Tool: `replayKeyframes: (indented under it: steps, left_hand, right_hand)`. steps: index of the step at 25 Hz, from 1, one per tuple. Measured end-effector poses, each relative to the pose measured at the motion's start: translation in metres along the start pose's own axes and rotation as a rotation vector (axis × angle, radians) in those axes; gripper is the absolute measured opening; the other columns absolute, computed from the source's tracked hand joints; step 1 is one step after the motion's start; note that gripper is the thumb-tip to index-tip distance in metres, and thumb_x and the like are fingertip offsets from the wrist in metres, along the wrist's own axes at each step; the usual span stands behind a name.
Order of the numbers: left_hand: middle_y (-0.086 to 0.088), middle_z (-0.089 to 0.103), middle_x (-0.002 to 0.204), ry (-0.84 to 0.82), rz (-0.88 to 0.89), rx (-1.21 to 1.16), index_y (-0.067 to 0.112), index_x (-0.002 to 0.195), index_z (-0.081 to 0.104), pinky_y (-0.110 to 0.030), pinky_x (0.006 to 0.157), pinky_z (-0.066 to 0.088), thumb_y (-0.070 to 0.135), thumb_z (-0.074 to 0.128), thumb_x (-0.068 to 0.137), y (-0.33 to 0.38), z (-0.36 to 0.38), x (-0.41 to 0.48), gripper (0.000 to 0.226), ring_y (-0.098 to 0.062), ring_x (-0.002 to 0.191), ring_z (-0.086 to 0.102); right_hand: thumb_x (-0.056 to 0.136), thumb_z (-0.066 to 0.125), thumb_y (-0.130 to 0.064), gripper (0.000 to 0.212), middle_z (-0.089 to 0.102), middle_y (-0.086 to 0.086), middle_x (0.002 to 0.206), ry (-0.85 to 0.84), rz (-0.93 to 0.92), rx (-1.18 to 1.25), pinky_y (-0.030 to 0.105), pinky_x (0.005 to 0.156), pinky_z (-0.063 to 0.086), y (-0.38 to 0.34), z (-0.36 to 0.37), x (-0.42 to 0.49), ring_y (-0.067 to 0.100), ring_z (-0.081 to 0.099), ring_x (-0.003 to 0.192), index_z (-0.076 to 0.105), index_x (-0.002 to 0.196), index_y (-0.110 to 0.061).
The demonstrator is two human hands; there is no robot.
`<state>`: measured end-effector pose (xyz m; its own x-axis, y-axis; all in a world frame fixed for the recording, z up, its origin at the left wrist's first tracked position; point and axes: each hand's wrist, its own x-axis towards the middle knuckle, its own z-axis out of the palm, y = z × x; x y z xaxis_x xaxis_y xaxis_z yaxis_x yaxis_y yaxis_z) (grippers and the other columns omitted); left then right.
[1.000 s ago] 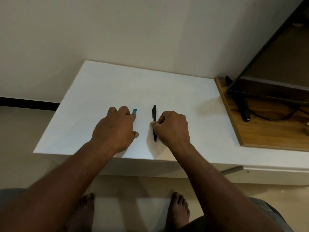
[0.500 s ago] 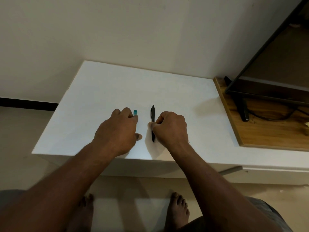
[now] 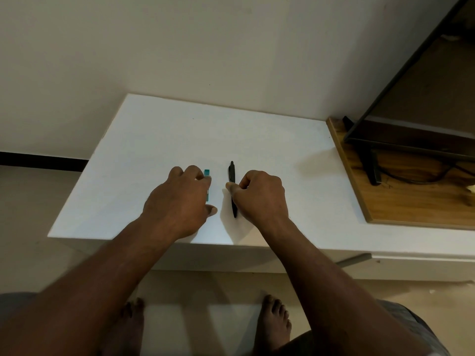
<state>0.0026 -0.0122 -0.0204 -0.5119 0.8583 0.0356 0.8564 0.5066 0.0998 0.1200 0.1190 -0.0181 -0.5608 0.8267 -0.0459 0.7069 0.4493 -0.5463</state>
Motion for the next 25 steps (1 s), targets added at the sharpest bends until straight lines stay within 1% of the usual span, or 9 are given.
replayKeyframes:
  steps: [5, 9, 14, 18, 22, 25]
  left_hand:
    - [0.004, 0.05, 0.147, -0.011, 0.001, -0.009, 0.023, 0.146, 0.049, -0.041, 0.085, 0.054, 0.059, 0.067, 0.087, 0.0, 0.0001, -0.0009, 0.071, -0.025, 0.131, 0.044]
    - [0.004, 0.049, 0.149, -0.021, -0.009, -0.004, 0.023, 0.147, 0.048, -0.041, 0.085, 0.055, 0.059, 0.066, 0.088, -0.0001, 0.0005, -0.0014, 0.072, -0.026, 0.132, 0.043]
    - [0.006, 0.049, 0.148, -0.019, -0.009, -0.016, 0.023, 0.147, 0.047, -0.04, 0.083, 0.053, 0.059, 0.066, 0.088, -0.0013, 0.0029, -0.0018, 0.072, -0.024, 0.13, 0.043]
    - [0.006, 0.049, 0.148, -0.036, -0.026, -0.02, 0.024, 0.148, 0.047, -0.04, 0.083, 0.053, 0.058, 0.066, 0.088, 0.0006, 0.0017, -0.0024, 0.072, -0.024, 0.131, 0.042]
    - [0.003, 0.051, 0.141, -0.03, -0.039, -0.019, 0.022, 0.145, 0.05, -0.037, 0.078, 0.051, 0.056, 0.067, 0.089, 0.0049, -0.0028, -0.0059, 0.068, -0.024, 0.126, 0.046]
    - [0.001, 0.052, 0.14, -0.029, -0.05, -0.025, 0.021, 0.145, 0.049, -0.036, 0.079, 0.051, 0.054, 0.065, 0.091, 0.0078, -0.006, -0.01, 0.066, -0.024, 0.126, 0.046]
  right_hand:
    - [0.091, 0.073, -0.05, 0.036, 0.06, -0.009, 0.063, 0.008, 0.018, 0.018, 0.019, 0.05, 0.032, -0.0001, -0.0018, 0.0017, 0.006, 0.053, 0.059, 0.065, 0.074, -0.019]
    - [0.088, 0.077, -0.048, 0.032, 0.06, -0.009, 0.066, -0.01, 0.009, 0.003, 0.019, 0.051, 0.033, 0.0003, -0.0025, 0.0012, 0.006, 0.054, 0.061, 0.067, 0.078, -0.019]
    - [0.089, 0.077, -0.04, 0.023, 0.057, -0.012, 0.067, 0.003, -0.005, 0.003, 0.017, 0.051, 0.032, 0.002, -0.0003, 0.002, 0.005, 0.051, 0.061, 0.068, 0.082, -0.02]
    - [0.09, 0.077, -0.038, 0.022, 0.058, -0.011, 0.069, 0.011, -0.01, 0.01, 0.017, 0.052, 0.034, 0.0036, 0.0016, 0.0012, 0.006, 0.052, 0.062, 0.069, 0.083, -0.019]
    - [0.091, 0.075, -0.046, 0.029, 0.058, -0.01, 0.067, 0.017, -0.007, 0.011, 0.018, 0.052, 0.034, 0.0031, 0.0029, -0.0005, 0.007, 0.053, 0.061, 0.066, 0.081, -0.02]
    - [0.091, 0.072, -0.052, 0.035, 0.058, -0.009, 0.067, 0.02, -0.009, -0.001, 0.022, 0.054, 0.037, 0.0036, 0.003, -0.0025, 0.008, 0.054, 0.062, 0.065, 0.082, -0.019]
